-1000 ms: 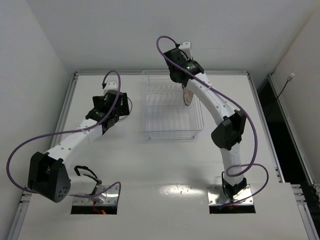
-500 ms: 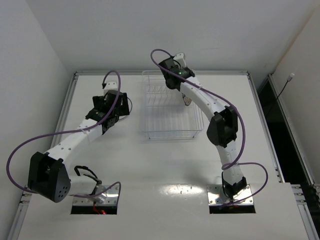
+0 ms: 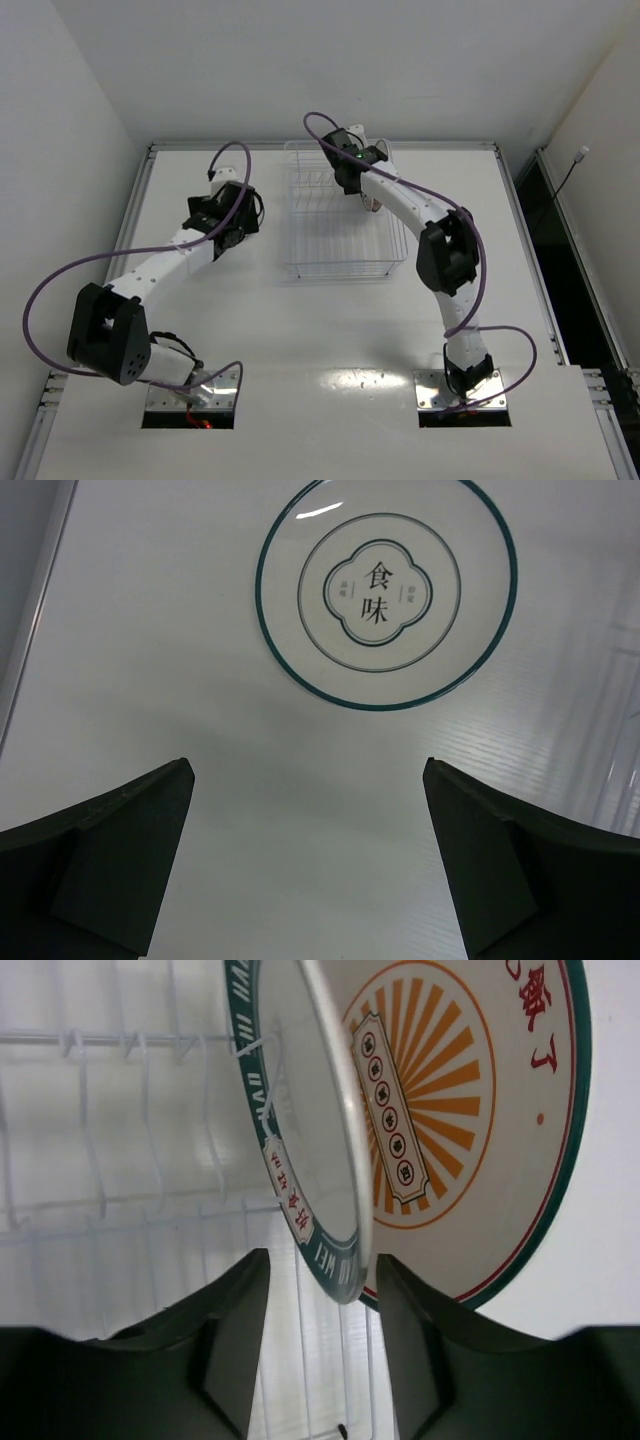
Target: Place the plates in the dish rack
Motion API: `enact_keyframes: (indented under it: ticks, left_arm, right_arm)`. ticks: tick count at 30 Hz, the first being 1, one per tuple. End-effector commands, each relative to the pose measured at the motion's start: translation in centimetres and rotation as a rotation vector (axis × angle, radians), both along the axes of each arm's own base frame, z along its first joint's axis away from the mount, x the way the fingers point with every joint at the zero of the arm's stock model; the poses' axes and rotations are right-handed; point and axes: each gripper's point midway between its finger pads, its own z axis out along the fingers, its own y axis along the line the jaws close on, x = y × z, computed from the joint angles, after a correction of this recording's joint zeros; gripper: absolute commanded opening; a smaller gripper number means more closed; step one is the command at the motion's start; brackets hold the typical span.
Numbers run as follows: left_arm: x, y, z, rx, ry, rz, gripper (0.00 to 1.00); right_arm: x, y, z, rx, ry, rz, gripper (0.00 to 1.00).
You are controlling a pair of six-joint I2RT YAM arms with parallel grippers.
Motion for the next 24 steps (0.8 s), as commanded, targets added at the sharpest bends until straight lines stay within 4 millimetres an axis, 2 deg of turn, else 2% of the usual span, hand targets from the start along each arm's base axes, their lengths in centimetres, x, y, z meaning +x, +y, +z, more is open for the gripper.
enact_keyframes:
  ticks: [1,2,4,5,6,7,9,10,12,13,14,16,17,21,22,24]
  left_arm:
    - [0.3,0.7,0.7,0.007,-0.027,0.096,0.99]
    - [0.4,1.3,0.6,0.0,-0.024,0.121,0.99]
    - [0.8,2.8,-0.3,-0.055,-0.012,0.178,0.99]
    - [1.1,2.6,-1.3,-0.122,0.021,0.163,0.99]
    - [1.5,4.6,-2.0,-0.177,0.028,0.224,0.99]
    - [1.6,4.1,-3.4,-0.272,0.067,0.194,0.99]
    - [1.9,5.0,-4.8,-0.375,0.101,0.202,0.99]
    - [2.1,5.5,-6.2,-0.463,0.123,0.206,0.99]
    - [2.3,5.7,-7.6,-0.54,0.146,0.206,0.99]
    - [2.2,6.5,-8.4,-0.583,0.157,0.231,0.99]
    - [2.4,5.7,-9.6,-0.651,0.188,0.208,0.99]
    - [2.8,5.8,-10.7,-0.722,0.208,0.192,0.99]
    - [3.3,4.8,-11.4,-0.785,0.22,0.147,0.99]
    - [4.1,3.3,-12.7,-0.876,0.237,0.074,0.99]
    - [4.4,3.3,-12.6,-0.881,0.226,0.077,0.99]
    - [4.5,3.5,-13.6,-0.902,0.236,0.093,0.99]
  right_arm:
    - [-0.3,1.4,7.0,0.159,-0.129,0.036,0.45]
    - [-0.7,1.9,9.5,0.217,-0.17,0.063,0.5]
    - [-1.9,2.4,10.9,0.245,-0.177,0.109,0.56]
    - [-2.8,2.8,13.9,0.319,-0.225,0.153,0.6]
    - [-3.6,2.9,14.0,0.335,-0.218,0.181,0.61]
    - [-4.5,3.6,14.8,0.385,-0.221,0.226,0.62]
    - [-6.3,3.3,17.5,0.443,-0.279,0.277,0.67]
    - [-7.0,3.6,18.1,0.471,-0.285,0.306,0.68]
    - [-8.1,3.4,18.7,0.492,-0.291,0.327,0.7]
    - [-8.8,3.2,20.2,0.513,-0.319,0.341,0.71]
    - [-9.2,3.2,20.3,0.52,-0.318,0.35,0.71]
    - [-10.0,2.9,20.0,0.527,-0.298,0.372,0.72]
    - [-10.7,2.6,20.0,0.532,-0.296,0.379,0.72]
    - [-12.3,2.4,20.5,0.574,-0.321,0.409,0.73]
    - [-12.7,2.4,19.8,0.575,-0.303,0.415,0.74]
    - [-13.3,2.3,20.3,0.588,-0.32,0.428,0.74]
